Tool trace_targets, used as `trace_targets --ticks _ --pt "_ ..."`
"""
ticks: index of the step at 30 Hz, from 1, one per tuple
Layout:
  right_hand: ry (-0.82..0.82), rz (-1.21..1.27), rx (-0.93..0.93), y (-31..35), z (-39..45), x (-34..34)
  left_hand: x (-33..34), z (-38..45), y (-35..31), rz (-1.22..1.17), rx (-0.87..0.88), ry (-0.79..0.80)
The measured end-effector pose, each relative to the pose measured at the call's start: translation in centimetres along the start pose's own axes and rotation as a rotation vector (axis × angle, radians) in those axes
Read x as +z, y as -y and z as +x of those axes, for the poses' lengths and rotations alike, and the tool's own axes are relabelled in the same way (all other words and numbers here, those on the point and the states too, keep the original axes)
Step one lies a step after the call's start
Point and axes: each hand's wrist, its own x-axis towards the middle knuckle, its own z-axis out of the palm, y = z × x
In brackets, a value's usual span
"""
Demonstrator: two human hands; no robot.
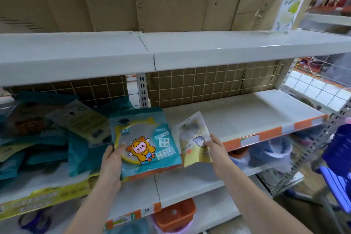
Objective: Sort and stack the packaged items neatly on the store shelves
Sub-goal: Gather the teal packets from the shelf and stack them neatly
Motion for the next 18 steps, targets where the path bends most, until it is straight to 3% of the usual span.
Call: trace_targets --ticks 9,18 --pt "0.056 -0.08 0.043 2.3 10.0 -2.9 7.4 4.1 2.4 0.024 0.002 -0.023" --pt "0.075 -1.041 -0.128 3.5 15.9 -6.2 14.5 7.2 3.0 0.112 0.028 0.004"
